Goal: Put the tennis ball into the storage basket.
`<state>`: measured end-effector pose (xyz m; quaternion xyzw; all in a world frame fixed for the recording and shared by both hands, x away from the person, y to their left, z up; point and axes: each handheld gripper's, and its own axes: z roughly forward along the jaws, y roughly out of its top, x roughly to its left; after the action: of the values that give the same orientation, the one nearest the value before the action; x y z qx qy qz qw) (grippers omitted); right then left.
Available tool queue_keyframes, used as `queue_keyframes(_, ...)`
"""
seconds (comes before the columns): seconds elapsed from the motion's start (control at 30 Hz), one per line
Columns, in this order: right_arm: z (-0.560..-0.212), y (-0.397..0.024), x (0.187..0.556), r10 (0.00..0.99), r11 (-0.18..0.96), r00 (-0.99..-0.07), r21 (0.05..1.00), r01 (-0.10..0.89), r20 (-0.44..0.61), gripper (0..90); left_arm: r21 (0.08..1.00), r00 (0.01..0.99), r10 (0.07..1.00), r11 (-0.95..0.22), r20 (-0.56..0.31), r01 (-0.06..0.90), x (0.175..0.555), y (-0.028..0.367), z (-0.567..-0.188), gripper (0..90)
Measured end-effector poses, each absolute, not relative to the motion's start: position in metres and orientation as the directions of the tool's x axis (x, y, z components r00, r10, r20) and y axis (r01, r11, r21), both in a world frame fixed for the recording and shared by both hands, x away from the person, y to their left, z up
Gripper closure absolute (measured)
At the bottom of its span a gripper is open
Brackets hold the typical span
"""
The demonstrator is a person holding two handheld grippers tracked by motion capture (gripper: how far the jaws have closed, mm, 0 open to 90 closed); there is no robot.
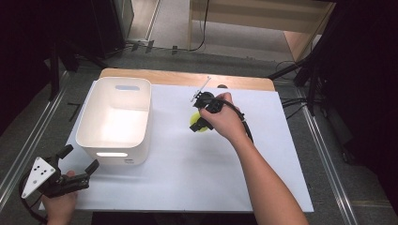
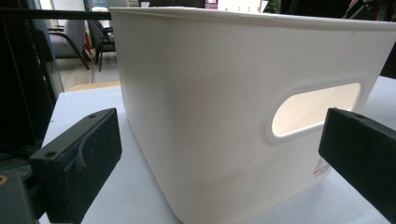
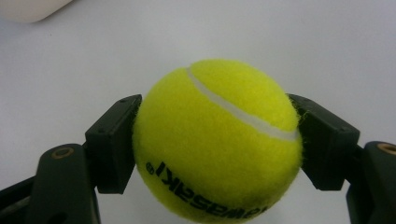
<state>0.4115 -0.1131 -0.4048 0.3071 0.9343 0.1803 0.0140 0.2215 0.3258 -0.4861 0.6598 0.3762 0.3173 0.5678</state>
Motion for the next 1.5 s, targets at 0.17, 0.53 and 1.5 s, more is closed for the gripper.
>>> queue_keyframes(0.17,-0.402,-0.107,0.412,0.572,0.752,-0.816,0.344,0.562,0.083,22.7,0.988,0.514,0.858,-0.069,-0.011,0.137,0.221,0.326,-0.486,0.0)
queue_keyframes(0.53,-0.394,-0.091,0.415,0.543,0.771,-0.836,0.351,0.532,0.074,22.7,0.988,0.516,0.856,-0.072,-0.009,0.136,0.221,0.326,-0.486,0.0)
queue_keyframes(1.5,-0.376,-0.06,0.418,0.486,0.798,-0.87,0.365,0.48,0.082,22.7,0.988,0.517,0.856,-0.072,-0.009,0.137,0.221,0.326,-0.486,0.0)
